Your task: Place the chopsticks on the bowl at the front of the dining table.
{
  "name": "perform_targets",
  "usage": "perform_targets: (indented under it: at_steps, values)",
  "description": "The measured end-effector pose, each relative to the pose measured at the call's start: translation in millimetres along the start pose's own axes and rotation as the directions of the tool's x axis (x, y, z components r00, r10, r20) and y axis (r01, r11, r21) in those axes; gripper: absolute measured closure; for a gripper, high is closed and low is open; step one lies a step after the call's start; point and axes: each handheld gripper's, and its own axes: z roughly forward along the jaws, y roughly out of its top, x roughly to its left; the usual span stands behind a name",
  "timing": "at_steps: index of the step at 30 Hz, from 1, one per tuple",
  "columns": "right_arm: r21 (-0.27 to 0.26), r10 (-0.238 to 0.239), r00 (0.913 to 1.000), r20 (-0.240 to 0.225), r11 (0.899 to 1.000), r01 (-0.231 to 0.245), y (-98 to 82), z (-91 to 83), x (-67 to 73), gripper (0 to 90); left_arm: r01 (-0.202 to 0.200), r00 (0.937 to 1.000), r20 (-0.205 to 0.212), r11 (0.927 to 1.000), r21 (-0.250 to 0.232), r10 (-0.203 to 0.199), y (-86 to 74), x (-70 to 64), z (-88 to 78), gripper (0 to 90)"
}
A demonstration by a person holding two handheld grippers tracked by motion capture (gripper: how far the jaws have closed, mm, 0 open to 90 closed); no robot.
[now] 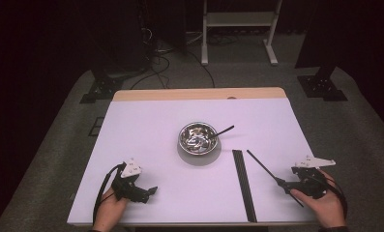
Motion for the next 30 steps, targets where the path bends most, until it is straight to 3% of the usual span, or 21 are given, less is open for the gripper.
perform_targets:
  at_steps: [16, 30]
  values:
    - [-0.034, -0.013, 0.9971, -0.074, 0.999, 0.011, 13.8, 12.7, 0.2, 48.8, 0.0, 1.0, 0.0, 1.0, 0.0, 0.0, 0.0, 0.0, 0.0, 0.0]
    - [-0.003, -0.046, 0.9921, -0.117, 0.999, 0.045, 25.1, 27.0, 5.1, 70.3, 0.0, 1.0, -0.001, 1.0, 0.0, 0.0, 0.0, -0.1, 0.0, 0.0]
